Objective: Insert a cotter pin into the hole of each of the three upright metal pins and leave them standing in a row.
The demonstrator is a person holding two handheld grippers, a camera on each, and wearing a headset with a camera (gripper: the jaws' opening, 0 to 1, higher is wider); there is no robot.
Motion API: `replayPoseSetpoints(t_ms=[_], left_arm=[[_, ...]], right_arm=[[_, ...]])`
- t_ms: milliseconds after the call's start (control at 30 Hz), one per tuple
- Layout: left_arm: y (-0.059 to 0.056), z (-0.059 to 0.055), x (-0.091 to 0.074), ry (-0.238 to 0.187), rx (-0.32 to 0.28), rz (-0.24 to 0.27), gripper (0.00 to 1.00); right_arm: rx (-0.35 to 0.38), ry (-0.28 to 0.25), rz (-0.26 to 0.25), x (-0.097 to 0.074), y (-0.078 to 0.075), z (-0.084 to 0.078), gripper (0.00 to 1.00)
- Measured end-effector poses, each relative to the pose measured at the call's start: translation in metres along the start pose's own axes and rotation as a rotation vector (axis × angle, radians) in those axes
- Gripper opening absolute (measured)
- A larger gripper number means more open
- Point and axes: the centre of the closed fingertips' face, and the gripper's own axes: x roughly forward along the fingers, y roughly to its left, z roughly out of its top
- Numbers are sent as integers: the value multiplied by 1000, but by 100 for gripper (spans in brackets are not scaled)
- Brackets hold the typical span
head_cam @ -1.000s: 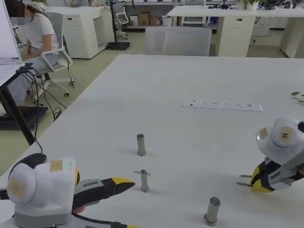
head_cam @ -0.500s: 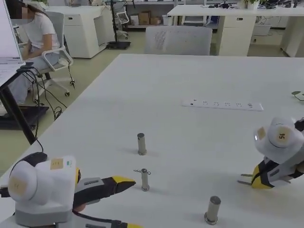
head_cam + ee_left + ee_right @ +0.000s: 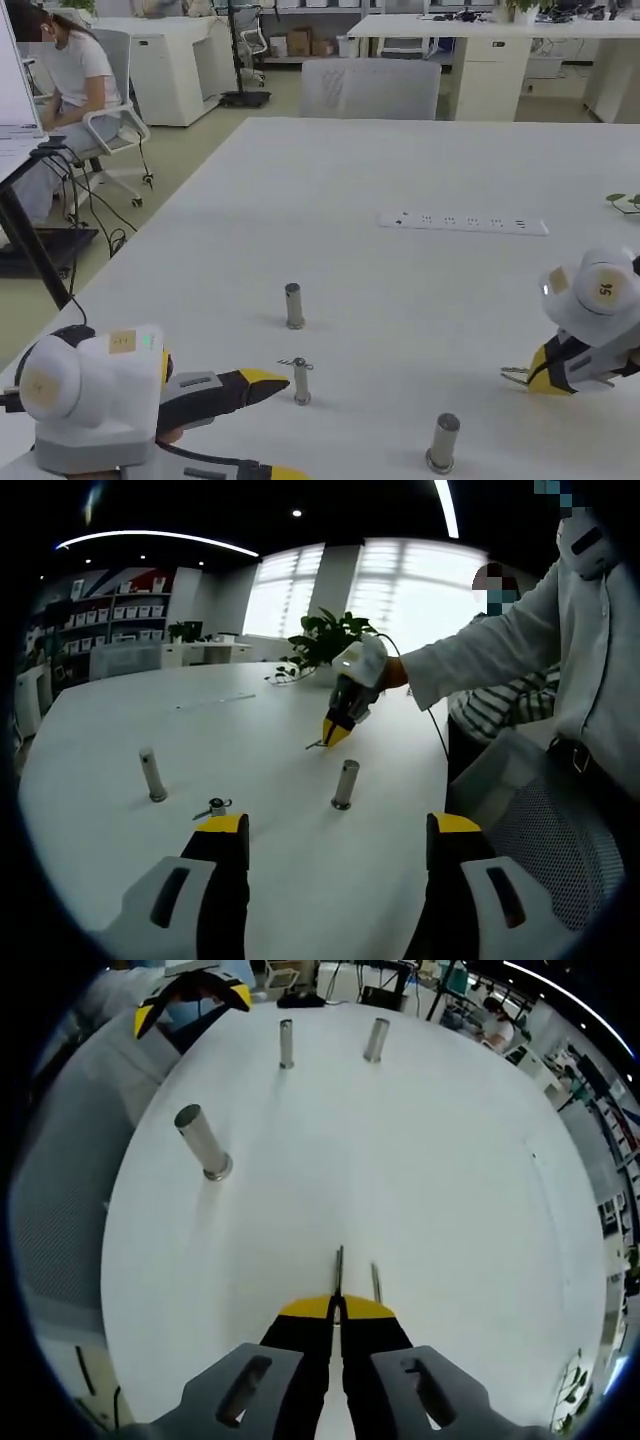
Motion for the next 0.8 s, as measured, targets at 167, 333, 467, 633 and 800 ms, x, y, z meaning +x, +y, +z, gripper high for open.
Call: replayPoseSetpoints(t_ms=[167, 333, 467, 633, 800], left_arm=[[-3, 7, 3, -6, 10, -5, 71], [-6, 17, 8, -17, 26, -14, 71], [-8, 24, 12, -24, 32, -21, 71], [-12, 30, 18, -27, 39, -30, 69], [-19, 34, 26, -27, 43, -47, 68]], right_arm=[[-9, -23, -19, -10, 6, 11, 3], [-31, -45, -47, -22, 13, 23, 3], [-50, -68, -78, -32, 17, 34, 3], [-84, -97, -126, -46, 22, 49, 3], [-105, -126, -154, -57, 31, 63, 3]])
